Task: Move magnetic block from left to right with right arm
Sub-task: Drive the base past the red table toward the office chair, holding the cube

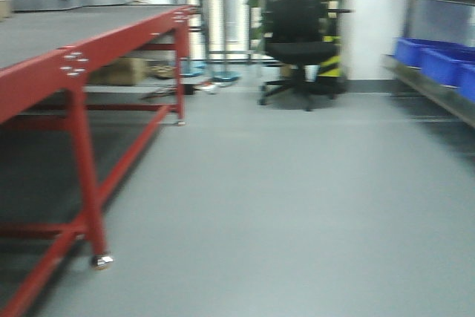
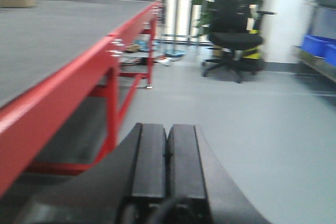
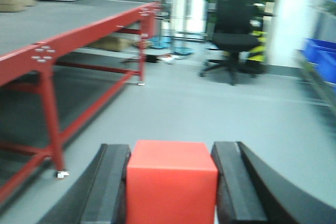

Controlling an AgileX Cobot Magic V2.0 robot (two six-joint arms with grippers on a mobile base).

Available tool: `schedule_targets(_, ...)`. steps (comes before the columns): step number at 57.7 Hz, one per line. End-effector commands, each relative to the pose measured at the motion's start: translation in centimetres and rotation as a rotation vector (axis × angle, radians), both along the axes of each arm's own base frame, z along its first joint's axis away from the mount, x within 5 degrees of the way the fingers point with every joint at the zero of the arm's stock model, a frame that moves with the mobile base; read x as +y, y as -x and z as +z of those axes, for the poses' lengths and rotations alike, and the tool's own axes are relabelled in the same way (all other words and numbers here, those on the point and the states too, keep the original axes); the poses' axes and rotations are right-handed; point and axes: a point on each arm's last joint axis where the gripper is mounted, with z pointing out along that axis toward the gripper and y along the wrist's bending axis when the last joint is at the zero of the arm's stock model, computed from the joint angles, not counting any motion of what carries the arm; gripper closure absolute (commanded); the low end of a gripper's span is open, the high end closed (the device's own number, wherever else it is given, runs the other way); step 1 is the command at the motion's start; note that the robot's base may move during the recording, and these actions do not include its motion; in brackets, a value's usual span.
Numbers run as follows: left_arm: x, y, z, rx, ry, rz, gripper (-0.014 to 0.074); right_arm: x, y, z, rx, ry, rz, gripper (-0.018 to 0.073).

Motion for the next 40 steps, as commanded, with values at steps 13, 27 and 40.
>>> schedule_targets(13,0.09,0.11,0.53,-0.084,0.017,0.009,0.0722,0.03,0.03,1.53,-0.103,0.0,0.0,0.036)
schedule_targets(27,0.09,0.08,0.51,-0.082,0.016,0.009,0.0722,0.04,0.0,1.53,-0.101,0.0,0.0,0.036)
schedule_targets(40,0.09,0.08,0.51,-0.082,0.016,0.009,0.0722,0.03,0.02,1.53,-0.102,0.0,0.0,0.036)
